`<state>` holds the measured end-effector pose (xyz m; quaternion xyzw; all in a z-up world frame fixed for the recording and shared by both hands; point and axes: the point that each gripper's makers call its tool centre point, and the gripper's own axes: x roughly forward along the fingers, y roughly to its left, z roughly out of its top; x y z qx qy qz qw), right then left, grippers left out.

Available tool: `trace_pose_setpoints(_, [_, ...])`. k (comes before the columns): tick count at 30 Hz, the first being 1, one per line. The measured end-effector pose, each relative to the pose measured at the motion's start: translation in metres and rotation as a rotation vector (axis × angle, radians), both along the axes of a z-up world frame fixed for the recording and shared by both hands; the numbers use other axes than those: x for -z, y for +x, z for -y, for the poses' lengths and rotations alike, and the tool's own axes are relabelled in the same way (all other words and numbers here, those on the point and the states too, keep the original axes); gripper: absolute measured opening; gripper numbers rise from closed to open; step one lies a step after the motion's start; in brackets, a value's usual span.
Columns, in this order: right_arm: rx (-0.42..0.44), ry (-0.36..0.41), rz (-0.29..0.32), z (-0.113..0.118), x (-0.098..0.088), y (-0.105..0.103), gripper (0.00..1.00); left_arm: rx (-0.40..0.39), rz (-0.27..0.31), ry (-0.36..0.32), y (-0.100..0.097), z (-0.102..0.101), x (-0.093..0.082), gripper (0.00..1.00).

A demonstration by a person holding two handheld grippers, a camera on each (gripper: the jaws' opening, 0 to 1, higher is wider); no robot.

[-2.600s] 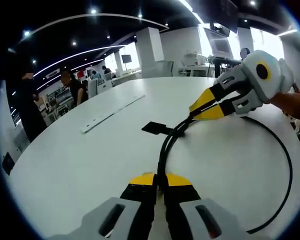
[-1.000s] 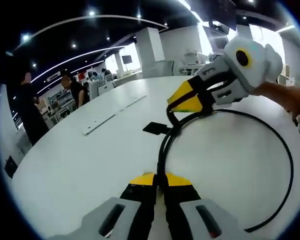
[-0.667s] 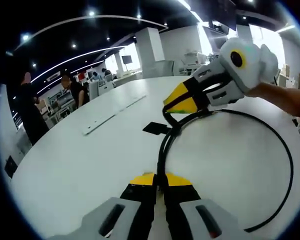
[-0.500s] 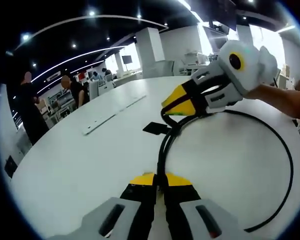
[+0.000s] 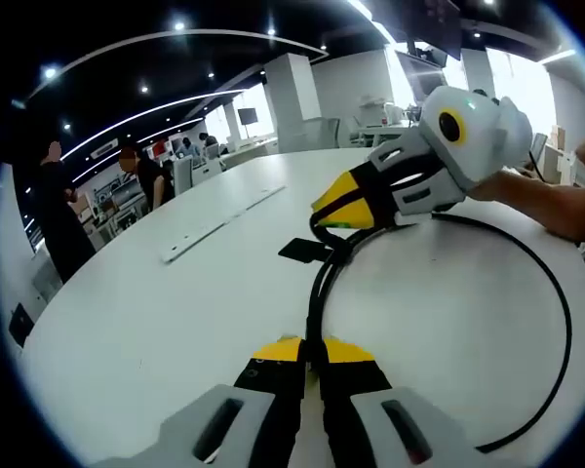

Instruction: Find the charging cable on the desk, coil it up and secure with Velcro.

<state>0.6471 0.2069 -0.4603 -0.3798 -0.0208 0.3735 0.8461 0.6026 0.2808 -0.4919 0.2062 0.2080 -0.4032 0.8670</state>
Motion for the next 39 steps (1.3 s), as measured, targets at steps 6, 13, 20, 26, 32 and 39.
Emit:
trace_pose_setpoints(6, [-0.007,-0.007,-0.009,-0.003,0.007,0.000,0.05,0.001,0.000,-0.003,0.000,0.000,0.000,0.07])
trace_pose_setpoints(13, [-0.003,0.004,-0.006,-0.001,0.006,0.003,0.05,0.000,-0.002,-0.004,0.000,0.001,0.001,0.07])
trace_pose_setpoints(20, [-0.004,0.002,-0.006,-0.001,0.009,0.005,0.05,0.000,-0.001,-0.003,0.000,0.001,0.000,0.07])
trace_pose_setpoints(26, [-0.001,-0.002,-0.008,0.000,0.011,0.007,0.05,0.001,0.000,-0.004,0.001,0.001,0.000,0.07])
trace_pose_setpoints(32, [0.000,-0.006,-0.005,-0.001,0.011,0.008,0.05,0.002,0.002,-0.003,0.001,0.001,0.000,0.07])
trace_pose_setpoints(39, [0.002,-0.001,-0.010,0.000,0.012,0.009,0.05,0.003,0.006,-0.001,0.002,0.001,0.000,0.07])
